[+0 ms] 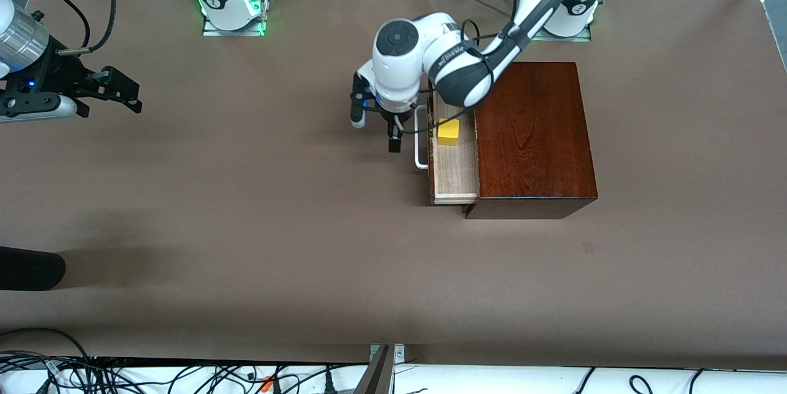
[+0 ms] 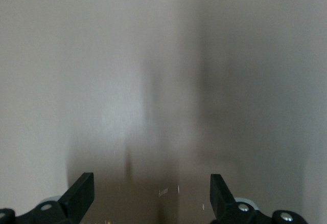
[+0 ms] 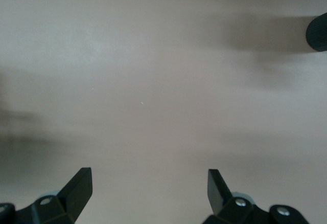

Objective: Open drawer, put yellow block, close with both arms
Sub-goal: 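Push the drawer shut into the cabinet with the left gripper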

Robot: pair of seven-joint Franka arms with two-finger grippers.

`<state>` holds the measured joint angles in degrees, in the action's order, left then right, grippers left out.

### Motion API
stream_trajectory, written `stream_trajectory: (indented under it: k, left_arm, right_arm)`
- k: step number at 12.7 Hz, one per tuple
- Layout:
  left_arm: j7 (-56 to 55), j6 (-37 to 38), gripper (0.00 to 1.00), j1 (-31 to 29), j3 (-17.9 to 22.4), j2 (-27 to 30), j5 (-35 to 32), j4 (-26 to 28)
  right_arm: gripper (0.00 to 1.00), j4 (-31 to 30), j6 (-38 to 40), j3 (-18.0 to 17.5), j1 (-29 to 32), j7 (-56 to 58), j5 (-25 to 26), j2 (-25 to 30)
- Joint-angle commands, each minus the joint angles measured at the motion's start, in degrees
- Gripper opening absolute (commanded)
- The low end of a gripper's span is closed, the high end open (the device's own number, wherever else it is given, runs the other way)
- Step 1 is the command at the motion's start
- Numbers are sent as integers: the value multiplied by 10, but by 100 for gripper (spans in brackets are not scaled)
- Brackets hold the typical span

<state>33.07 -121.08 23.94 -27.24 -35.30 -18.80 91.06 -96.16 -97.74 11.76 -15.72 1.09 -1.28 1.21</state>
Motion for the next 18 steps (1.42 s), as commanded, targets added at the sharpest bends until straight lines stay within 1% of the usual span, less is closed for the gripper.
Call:
stream_trajectory:
  k: [1, 3, 5, 7, 9, 12, 18]
  left_arm:
    - [19, 61, 100, 1, 3, -6, -12, -18]
    - [39, 80, 100, 0, 3, -6, -12, -21]
    - [87, 101, 100, -11, 5, -6, -12, -20]
    - [96, 138, 100, -20, 5, -4, -13, -24]
    - [98, 151, 100, -25, 7, -1, -14, -25]
    - [99, 185, 100, -35, 22, 0, -14, -26]
    - [118, 200, 100, -49, 23, 1, -13, -36]
  right_arm:
    - [100, 30, 4, -10, 1, -1, -9, -2]
    - [100, 28, 4, -6, 5, 3, -10, -3]
    - [100, 29, 6, -9, 3, 1, -10, -4]
    - [100, 30, 13, -10, 2, -3, -10, -3]
    - [100, 28, 31, -10, 2, -6, -10, -2]
    - [100, 26, 33, -9, 2, -6, -10, -2]
    - [100, 24, 47, -10, 1, -6, -11, 2]
